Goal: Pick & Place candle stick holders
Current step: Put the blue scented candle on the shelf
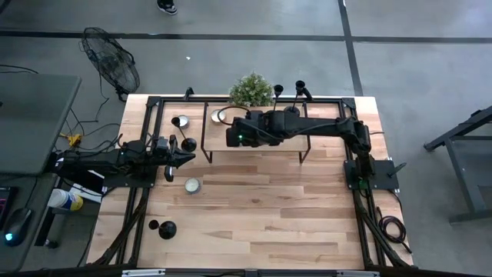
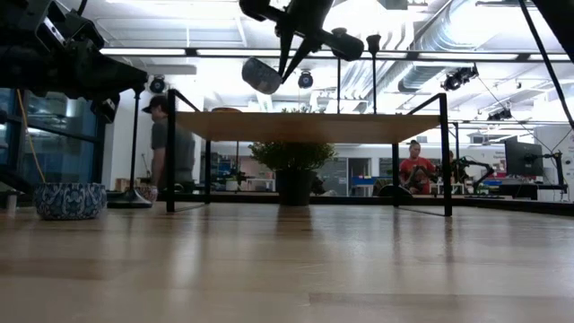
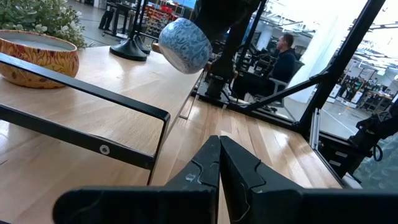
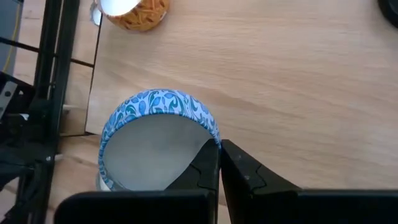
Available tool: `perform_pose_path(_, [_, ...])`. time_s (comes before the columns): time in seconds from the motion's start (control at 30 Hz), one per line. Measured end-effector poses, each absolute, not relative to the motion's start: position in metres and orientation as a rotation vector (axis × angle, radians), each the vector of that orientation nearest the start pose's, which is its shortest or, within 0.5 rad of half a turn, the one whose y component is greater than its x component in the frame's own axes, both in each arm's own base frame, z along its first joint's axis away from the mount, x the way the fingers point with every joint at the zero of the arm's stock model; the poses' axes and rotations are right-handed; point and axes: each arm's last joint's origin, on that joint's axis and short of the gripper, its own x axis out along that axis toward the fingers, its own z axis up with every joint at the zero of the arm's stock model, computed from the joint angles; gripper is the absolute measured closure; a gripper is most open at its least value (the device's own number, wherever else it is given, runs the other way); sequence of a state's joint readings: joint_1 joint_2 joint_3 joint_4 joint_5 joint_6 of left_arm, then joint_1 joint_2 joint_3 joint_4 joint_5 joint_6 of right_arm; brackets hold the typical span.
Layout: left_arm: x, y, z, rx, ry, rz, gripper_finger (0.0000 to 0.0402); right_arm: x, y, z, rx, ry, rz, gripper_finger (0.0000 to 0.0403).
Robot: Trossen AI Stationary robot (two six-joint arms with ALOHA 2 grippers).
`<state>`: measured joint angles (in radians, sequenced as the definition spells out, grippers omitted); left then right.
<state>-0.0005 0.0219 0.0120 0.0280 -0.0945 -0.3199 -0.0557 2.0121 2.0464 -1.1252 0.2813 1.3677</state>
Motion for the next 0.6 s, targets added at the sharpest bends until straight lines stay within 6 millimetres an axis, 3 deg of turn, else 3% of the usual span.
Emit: perform_pose_path(0.6, [0.098,0.003,0.169,-0.320,-0.033,0.091,0.0400,0.432,-0.062,0.305,1.167,0.622,-1.074,0.0403])
